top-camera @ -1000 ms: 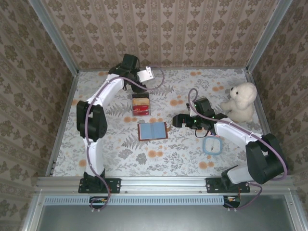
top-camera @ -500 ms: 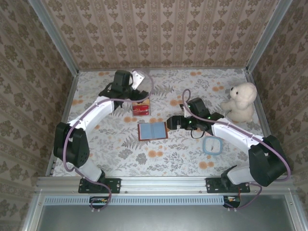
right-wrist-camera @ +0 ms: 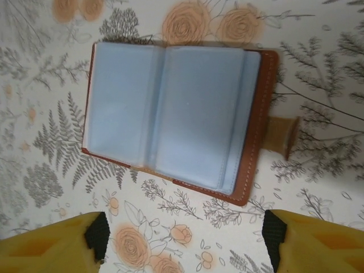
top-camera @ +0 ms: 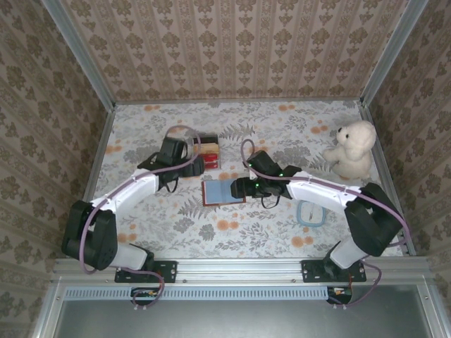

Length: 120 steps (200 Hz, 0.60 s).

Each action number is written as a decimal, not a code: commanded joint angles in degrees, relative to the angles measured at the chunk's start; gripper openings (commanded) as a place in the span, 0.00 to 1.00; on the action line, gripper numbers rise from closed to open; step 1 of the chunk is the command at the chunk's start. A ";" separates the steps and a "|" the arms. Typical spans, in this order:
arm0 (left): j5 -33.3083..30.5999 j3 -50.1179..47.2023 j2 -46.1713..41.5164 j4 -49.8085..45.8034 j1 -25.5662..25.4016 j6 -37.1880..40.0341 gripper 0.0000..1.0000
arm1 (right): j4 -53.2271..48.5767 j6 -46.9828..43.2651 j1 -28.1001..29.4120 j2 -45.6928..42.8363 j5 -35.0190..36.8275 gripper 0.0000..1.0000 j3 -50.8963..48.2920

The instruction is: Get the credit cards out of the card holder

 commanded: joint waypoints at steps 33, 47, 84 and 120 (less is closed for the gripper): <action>9.57 -9.17 -5.61 8.08 -3.30 -13.46 0.85 | -6.70 5.62 2.42 10.73 7.45 0.41 8.74; 9.68 -9.48 -6.25 6.48 -4.02 -15.19 0.74 | -8.47 5.54 2.71 12.62 9.34 0.39 10.77; 12.54 -11.70 -5.50 8.83 -5.81 -18.83 0.49 | -12.08 4.81 3.13 17.15 13.09 0.41 15.24; 14.96 -10.13 -1.39 10.54 -8.16 -18.49 0.39 | -12.84 4.70 3.22 19.11 13.68 0.42 16.45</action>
